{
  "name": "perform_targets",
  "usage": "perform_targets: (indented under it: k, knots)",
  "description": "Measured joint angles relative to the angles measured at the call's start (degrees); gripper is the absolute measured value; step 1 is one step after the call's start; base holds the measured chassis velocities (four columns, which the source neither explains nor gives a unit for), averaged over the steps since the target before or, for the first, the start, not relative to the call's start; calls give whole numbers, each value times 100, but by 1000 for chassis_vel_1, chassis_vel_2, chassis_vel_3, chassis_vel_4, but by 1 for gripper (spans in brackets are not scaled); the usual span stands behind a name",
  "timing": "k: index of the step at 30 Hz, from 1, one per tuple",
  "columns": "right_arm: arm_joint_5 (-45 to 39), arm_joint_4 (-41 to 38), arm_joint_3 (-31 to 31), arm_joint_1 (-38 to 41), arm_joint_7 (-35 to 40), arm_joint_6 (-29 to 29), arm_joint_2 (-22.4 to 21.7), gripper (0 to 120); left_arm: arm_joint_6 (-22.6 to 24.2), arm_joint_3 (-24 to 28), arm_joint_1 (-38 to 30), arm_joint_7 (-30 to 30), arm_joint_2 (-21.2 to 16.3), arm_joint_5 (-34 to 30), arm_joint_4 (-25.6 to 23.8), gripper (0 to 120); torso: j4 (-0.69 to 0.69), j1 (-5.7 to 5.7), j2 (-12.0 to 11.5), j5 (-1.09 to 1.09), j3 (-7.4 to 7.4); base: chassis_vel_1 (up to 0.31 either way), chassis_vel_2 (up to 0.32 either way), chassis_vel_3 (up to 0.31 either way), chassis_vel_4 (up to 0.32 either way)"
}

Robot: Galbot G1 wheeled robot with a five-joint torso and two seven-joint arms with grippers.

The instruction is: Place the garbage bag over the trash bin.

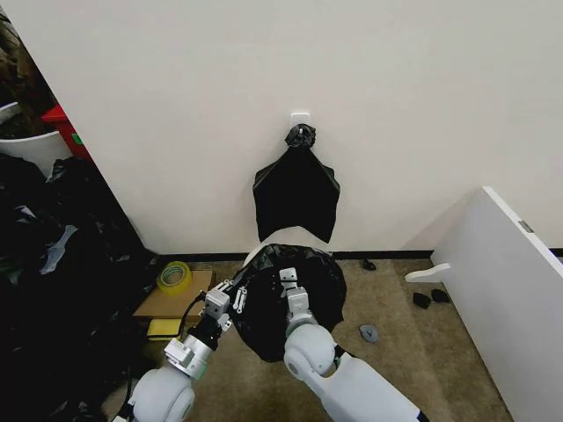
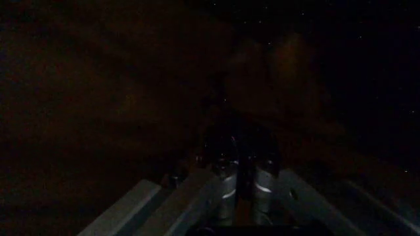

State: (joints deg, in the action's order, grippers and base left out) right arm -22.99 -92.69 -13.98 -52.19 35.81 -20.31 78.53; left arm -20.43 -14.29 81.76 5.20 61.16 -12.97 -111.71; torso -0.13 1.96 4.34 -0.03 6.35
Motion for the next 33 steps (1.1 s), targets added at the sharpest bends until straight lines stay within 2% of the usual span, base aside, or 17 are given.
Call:
perform_targets:
  k: [9,17,25,31,33]
  knots:
    - [-66,153,184,36,80,-123,-37,0,-112,-12,-59,116,-36,4,61,4,-1,0,0,0,0,0,0,0,0]
    - [-41,-654,-87,-391,188,-401,-386,0,-94,-42,-162,55,29,-70,153,4,-2,0,0,0,0,0,0,0,0]
    - [89,-827,-103,-538,256,-564,-485,0,-73,-98,-157,35,8,-124,123,4,-2,0,0,0,0,0,0,0,0]
    - [417,-957,-217,-599,120,-407,-488,0,-70,-99,-111,39,14,-117,64,4,-2,0,0,0,0,0,0,0,0]
    - [257,-989,-307,-579,-94,-26,-433,0,-82,-83,-72,89,12,-89,12,4,-2,0,0,0,0,0,0,0,0]
